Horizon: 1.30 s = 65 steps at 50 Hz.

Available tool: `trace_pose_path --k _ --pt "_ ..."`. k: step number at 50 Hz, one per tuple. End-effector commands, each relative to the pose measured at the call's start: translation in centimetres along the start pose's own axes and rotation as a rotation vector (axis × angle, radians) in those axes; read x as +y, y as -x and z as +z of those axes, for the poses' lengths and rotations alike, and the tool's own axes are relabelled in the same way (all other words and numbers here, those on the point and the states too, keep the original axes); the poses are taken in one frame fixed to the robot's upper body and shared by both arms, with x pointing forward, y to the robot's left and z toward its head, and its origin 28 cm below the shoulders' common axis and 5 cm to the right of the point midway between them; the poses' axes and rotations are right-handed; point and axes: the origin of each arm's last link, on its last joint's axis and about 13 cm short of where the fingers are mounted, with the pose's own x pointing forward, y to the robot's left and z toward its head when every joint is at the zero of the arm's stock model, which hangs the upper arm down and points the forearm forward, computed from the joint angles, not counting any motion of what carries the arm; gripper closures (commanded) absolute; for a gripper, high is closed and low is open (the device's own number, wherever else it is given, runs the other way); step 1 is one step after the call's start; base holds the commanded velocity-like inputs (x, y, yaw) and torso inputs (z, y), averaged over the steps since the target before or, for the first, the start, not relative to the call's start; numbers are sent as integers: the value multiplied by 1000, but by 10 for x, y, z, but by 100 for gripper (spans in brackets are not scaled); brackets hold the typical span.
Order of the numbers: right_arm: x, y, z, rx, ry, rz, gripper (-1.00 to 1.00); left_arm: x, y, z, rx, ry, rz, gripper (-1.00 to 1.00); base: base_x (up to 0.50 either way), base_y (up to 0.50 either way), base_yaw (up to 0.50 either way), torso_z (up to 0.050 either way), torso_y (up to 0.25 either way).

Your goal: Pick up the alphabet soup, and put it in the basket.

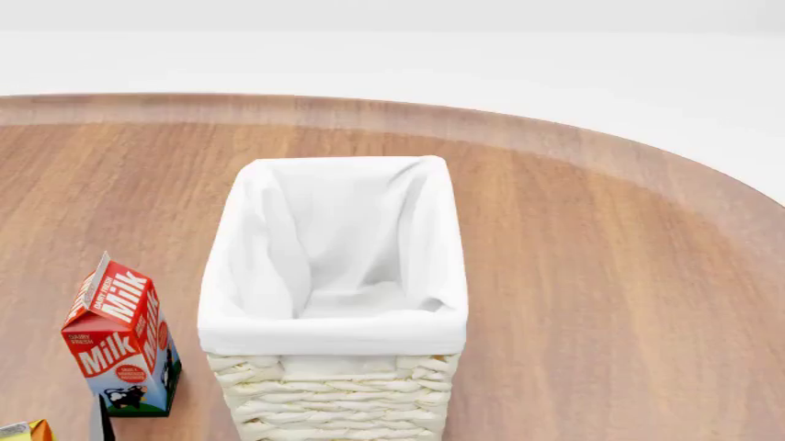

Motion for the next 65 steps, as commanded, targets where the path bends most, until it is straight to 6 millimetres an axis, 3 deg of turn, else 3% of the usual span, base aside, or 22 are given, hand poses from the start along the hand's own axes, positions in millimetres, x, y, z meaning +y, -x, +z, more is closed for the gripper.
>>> trace_pose_path --k 1,11,12,33,65 --pt "-1 -6 -1 17 10 -5 -100 0 0 0 0 -1 0 -100 0 0 0 0 0" --pt "-1 -12 -4 45 22 -6 -100 1 1 0 -2 1 1 -100 0 0 0 0 0" --pt "-2 -13 -4 48 18 -3 100 1 0 0 -1 1 1 -100 0 0 0 0 0" --pt "2 -22 -11 55 0 -21 100 0 1 1 -3 -3 -1 -100 1 3 3 -1 0" --pt "2 26 25 -259 -110 -75 100 0 0 0 2 -5 1 -100 0 0 0 0 0"
